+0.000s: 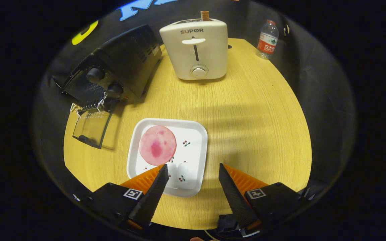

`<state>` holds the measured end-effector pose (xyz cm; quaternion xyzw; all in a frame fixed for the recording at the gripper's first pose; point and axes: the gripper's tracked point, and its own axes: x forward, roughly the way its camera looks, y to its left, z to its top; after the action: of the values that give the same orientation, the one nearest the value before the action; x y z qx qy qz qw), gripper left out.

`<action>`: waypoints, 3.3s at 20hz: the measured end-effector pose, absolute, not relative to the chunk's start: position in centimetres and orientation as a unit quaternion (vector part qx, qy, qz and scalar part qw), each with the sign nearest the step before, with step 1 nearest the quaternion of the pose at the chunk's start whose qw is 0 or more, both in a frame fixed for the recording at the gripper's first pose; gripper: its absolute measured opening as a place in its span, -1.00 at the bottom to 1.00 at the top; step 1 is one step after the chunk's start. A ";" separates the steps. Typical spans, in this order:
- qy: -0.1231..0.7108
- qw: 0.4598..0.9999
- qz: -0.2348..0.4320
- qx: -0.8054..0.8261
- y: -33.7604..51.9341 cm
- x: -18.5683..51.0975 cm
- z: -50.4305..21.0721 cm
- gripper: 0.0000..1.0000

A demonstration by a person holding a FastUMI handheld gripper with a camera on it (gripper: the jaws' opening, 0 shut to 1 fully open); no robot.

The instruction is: Open the toaster oven, put the food inside, and close the toaster oven door.

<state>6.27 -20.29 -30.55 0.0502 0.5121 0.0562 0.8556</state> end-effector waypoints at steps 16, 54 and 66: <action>0.556 0.827 0.025 0.083 -20.5 7.8 -32.3 -0.72; 0.373 0.788 0.098 0.481 -3.3 -1.4 -15.5 -0.97; 0.410 0.776 0.098 0.469 6.1 5.0 -18.6 -0.97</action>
<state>4.95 6.09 -18.55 0.4689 0.4101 0.0983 0.7761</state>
